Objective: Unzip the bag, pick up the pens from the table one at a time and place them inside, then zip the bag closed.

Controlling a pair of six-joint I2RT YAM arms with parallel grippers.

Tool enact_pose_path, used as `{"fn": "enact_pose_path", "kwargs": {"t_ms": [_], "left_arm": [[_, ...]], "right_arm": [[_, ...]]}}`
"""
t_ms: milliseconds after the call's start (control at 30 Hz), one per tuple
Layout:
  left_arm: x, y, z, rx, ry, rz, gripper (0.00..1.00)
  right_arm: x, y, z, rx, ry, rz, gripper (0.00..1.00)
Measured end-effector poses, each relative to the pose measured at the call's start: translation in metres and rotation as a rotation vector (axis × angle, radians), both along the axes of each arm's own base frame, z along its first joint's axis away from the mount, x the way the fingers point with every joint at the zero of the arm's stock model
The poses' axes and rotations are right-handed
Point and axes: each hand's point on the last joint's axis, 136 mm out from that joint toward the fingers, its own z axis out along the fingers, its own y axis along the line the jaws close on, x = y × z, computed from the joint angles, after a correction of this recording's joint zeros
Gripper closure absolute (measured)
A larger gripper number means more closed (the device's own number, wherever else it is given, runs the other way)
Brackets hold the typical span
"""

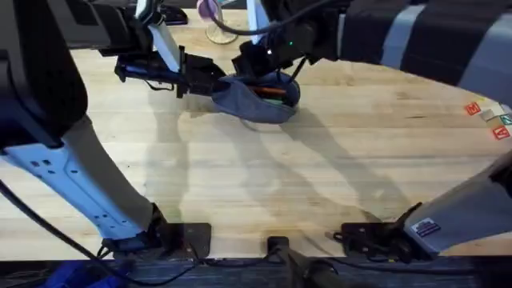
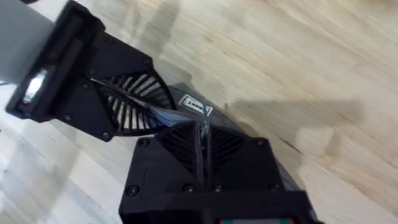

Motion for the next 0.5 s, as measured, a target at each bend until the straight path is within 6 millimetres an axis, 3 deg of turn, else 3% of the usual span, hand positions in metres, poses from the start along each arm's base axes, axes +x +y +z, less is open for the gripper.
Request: {"fn": "enact_pose_path", "kwargs": {"t_ms": [433,500], "left_arm": [[0.001,-0.003,0.005,-0.033,-0.007,0.000,0.958],[0.000,-0.002,0.003,-0.017,0.002,0.001,0.958]], "right_arm": [[0.006,-0.044,0.017,-0.002,0.029,-0.079,0.971],[0.011,-0.058,0.020,-0.019,0.022,-0.111,0.971]]}}
